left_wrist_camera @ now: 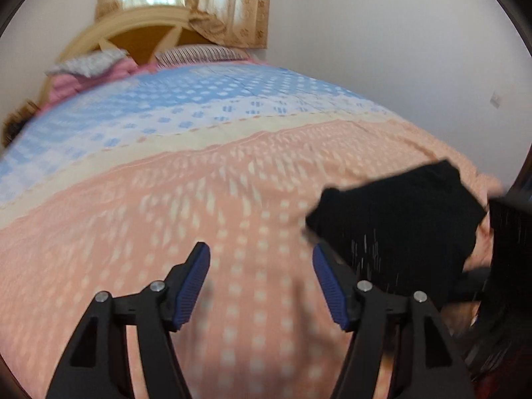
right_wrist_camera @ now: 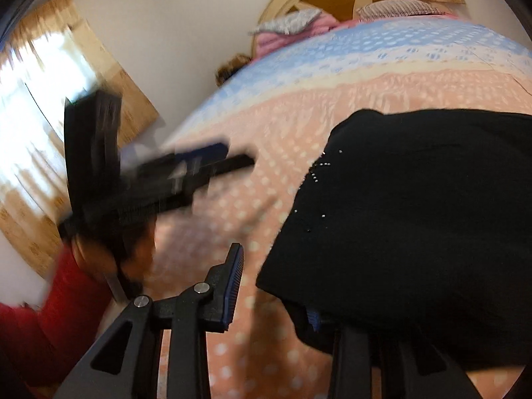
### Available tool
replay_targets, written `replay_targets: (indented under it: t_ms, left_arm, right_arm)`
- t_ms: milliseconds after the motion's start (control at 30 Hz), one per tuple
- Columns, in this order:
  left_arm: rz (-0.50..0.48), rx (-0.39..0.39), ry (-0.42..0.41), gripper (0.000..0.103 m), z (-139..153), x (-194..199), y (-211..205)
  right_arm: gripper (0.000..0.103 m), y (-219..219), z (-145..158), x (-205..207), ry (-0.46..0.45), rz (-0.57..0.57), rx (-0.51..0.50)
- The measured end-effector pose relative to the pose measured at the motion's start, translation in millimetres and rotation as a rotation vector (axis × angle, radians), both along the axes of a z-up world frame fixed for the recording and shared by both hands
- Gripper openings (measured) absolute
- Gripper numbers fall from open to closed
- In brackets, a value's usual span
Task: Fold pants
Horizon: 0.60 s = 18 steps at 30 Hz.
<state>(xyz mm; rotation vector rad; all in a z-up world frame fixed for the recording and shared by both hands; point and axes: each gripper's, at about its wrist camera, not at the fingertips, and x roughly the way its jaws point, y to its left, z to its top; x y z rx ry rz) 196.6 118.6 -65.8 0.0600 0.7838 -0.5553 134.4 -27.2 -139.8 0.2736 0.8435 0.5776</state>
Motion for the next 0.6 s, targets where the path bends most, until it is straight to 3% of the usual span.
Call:
replay_targets:
  t_ms: [100, 267, 467, 600]
  left_arm:
    - [-0.035, -0.091, 0.089, 0.067, -6, 28, -7]
    - [-0.112, -0.141, 0.136, 0.066, -20, 36, -38]
    - [-0.190, -0.241, 0.127, 0.064, -2, 23, -39]
    - [-0.230, -0.213, 0.187, 0.064, -9, 23, -56]
  right_arm:
    - [0.012, 5, 0, -6, -0.004, 0.031, -0.087]
    - [0.009, -13, 1, -21, 0.028, 0.083, -0.072]
    - [0.009, -20, 2, -24, 0.052, 0.100, -0.045]
    - [0.010, -26, 2, -33, 0.049, 0.147, -0.050]
